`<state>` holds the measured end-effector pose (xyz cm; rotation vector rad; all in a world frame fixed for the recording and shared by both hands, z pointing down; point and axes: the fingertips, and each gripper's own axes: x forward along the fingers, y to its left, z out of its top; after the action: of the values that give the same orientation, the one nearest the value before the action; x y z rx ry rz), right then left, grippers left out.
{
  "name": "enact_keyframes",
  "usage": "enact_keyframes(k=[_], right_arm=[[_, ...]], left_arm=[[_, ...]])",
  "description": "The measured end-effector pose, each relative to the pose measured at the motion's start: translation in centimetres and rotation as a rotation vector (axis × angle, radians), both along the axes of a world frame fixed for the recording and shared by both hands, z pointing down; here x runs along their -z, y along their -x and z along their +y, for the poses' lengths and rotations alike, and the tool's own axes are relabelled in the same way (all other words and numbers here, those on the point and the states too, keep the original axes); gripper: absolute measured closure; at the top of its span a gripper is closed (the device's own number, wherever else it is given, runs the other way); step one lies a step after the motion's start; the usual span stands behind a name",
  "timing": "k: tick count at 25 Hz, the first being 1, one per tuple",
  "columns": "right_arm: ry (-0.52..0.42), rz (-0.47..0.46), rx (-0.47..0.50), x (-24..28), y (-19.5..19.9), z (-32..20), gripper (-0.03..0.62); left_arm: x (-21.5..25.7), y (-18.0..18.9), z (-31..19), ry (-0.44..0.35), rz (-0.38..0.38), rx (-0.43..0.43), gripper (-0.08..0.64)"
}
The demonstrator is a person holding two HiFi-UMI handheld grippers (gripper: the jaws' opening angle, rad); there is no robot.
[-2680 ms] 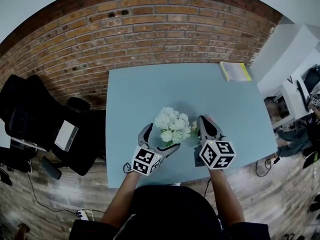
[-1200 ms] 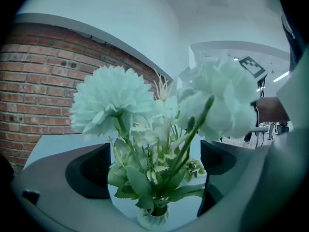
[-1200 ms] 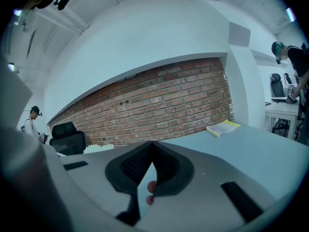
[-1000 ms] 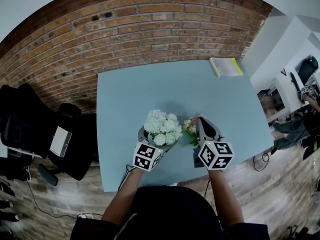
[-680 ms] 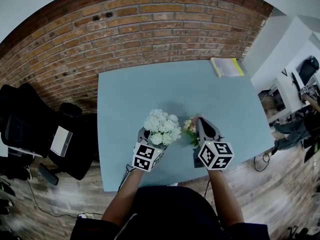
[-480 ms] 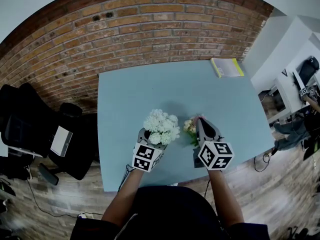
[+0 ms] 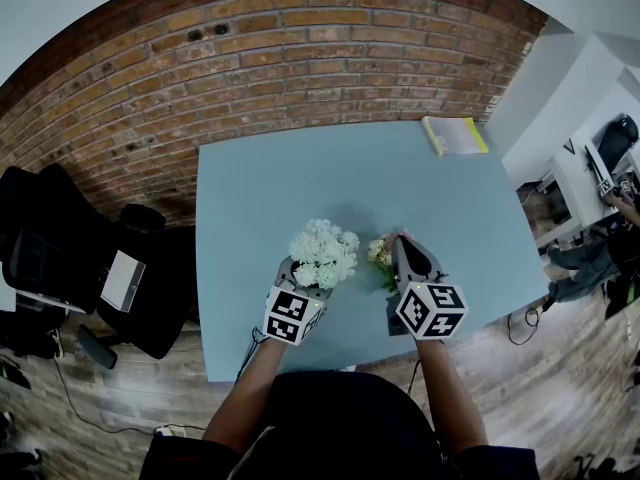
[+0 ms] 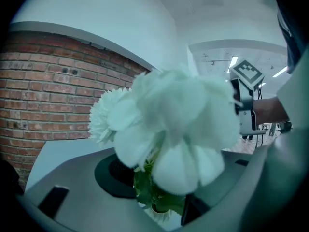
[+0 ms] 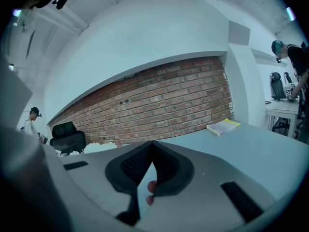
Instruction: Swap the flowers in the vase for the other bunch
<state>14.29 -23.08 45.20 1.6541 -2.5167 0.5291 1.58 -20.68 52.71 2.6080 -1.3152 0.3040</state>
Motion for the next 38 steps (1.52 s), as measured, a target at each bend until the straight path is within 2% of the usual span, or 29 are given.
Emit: enact_keyframes(k=[11,25,38], right_arm=[[0.006,0.009,0.004,-0.3,0.1,0.4,0.580],[0.016,0.021,-0.002,-0.7,-0.3,0.9,0.580],[0.006,0.009,-0.008,-0.4,-0.7,0.9,0.580]], left_arm=[[0.6,0.2,0.4,-0.005,0.022,0.003,0.337],[2.3,0.1,0.7,-0.032,0.044,-0.001,0.342],[5.3,1.7,0.4,-0.074,0.076,0.038,0.342]])
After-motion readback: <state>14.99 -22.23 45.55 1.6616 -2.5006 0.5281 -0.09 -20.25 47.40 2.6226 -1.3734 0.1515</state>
